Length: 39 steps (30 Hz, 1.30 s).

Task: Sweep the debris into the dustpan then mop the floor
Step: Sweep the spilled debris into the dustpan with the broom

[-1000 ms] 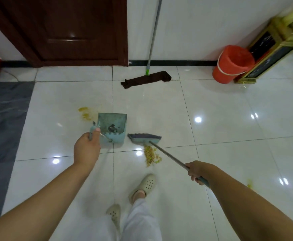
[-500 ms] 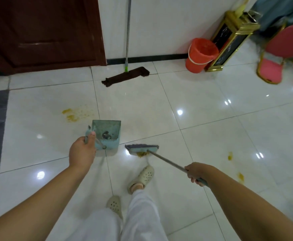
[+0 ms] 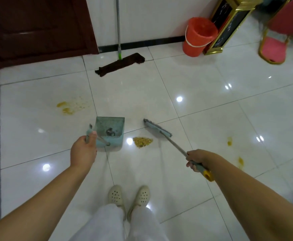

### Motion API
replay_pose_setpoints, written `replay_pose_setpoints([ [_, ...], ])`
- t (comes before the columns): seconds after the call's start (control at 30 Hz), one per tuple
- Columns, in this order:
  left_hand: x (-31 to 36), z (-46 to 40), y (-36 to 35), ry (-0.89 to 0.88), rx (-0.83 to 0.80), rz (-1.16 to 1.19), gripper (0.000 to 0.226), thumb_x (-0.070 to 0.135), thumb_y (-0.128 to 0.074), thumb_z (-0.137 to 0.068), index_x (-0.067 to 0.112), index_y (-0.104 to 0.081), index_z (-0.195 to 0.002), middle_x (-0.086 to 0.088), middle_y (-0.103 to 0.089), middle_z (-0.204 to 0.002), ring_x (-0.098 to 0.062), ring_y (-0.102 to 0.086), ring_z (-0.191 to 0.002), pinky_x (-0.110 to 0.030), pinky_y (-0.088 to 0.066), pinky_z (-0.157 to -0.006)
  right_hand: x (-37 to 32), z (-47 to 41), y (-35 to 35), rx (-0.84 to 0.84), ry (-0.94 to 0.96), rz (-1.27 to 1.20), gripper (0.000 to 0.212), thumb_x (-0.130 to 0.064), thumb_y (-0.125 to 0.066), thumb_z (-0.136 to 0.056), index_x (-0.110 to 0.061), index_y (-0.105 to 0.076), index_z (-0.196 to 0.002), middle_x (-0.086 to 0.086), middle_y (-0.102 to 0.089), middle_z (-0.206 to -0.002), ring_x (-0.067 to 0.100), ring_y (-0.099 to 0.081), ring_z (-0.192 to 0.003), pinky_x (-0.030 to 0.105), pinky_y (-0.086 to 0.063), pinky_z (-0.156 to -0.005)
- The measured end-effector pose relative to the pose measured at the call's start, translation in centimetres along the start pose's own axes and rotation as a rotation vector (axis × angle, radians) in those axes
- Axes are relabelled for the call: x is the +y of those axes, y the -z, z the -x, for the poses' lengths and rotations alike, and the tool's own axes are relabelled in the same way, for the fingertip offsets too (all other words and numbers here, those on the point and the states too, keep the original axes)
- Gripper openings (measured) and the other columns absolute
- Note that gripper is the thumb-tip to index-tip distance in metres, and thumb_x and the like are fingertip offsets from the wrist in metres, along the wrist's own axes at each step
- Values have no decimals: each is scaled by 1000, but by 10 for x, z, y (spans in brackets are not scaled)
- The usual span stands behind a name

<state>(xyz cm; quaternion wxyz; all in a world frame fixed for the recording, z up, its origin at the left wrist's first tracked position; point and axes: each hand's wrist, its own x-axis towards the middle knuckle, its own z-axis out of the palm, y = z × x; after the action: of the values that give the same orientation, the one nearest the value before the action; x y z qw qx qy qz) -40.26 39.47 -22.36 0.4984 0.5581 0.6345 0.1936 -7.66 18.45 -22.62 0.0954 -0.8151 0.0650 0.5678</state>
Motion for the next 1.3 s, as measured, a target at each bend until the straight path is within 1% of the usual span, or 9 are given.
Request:
replay_pose_setpoints([
  [0.13, 1, 9, -21, 28, 35, -5, 51, 58, -44, -90, 12, -52, -68, -8, -54, -59, -23, -47, -50, -34, -41, -55, -1, -7, -21, -75, -15, -59, 14, -7, -42, -99, 2, -42, -110, 19, -53, -86, 15, -42, -49, 14, -39, -35],
  [0.23, 6, 20, -39, 44, 45, 0, 51, 57, -43, -91, 13, -52, -68, -8, -54, -58, -24, -48, -52, -36, -42, -56, 10, -1, -32, -116, 0, -39, 13, -6, -39, -99, 2, -41, -110, 18, -50, -88, 15, -42, -50, 14, -38, -34],
  [0.3, 9, 27, -49, 52, 52, -3, 51, 57, -44, -91, 12, -53, -68, -8, -53, -58, -24, -48, -53, -36, -42, -57, 17, 3, -30, -144, -7, -37, 15, -7, -39, -99, 3, -42, -111, 18, -53, -90, 15, -42, -49, 14, -38, -34],
  [0.4, 13, 34, -56, 52, 56, 0, 51, 55, -44, -92, 10, -53, -68, -8, -53, -59, -24, -48, -55, -37, -42, -60, 26, 6, -16, -178, -24, -52, 18, -8, -41, -98, 3, -44, -112, 17, -58, -83, 14, -42, -46, 16, -38, -34],
  [0.6, 21, 42, -50, 58, 35, -48, 52, 54, -44, -93, 8, -54, -71, -9, -53, -57, -21, -45, -46, -30, -40, -51, 46, 11, 18, -189, -10, -195, 10, -3, -41, -95, 0, -45, -103, 17, -59, -83, 11, -40, -32, 16, -39, -34],
  [0.8, 20, 41, -35, 75, 12, -54, 49, 52, -44, -93, 9, -54, -72, -7, -53, -57, -20, -45, -45, -26, -39, -46, 45, 14, 13, -174, -42, -321, 6, -3, -39, -97, 0, -43, -93, 20, -58, -83, 11, -38, -27, 15, -39, -32],
  [0.97, 13, 33, -9, 102, -76, -58, 46, 49, -46, -93, 8, -56, -75, -5, -52, -55, -19, -42, -42, -25, -36, -44, 29, 18, -27, -196, -99, -377, 10, -7, -41, -99, 0, -42, -93, 20, -57, -86, 12, -38, -24, 14, -40, -31],
  [1.13, 7, 16, 26, 124, -209, -75, 49, 53, -41, -93, 10, -56, -73, -3, -50, -52, -17, -41, -41, -23, -35, -41, 15, 35, -71, -228, -121, -492, 7, -5, -42, -97, 1, -44, -95, 19, -58, -86, 11, -38, -25, 14, -38, -30],
  [1.3, -2, -10, 70, 93, -356, -156, 51, 55, -39, -93, 11, -55, -73, 1, -50, -49, -11, -40, -36, -20, -33, -36, 3, 49, -93, -161, -82, -605, 4, -2, -40, -96, 1, -43, -93, 19, -56, -86, 10, -36, -25, 13, -37, -29],
])
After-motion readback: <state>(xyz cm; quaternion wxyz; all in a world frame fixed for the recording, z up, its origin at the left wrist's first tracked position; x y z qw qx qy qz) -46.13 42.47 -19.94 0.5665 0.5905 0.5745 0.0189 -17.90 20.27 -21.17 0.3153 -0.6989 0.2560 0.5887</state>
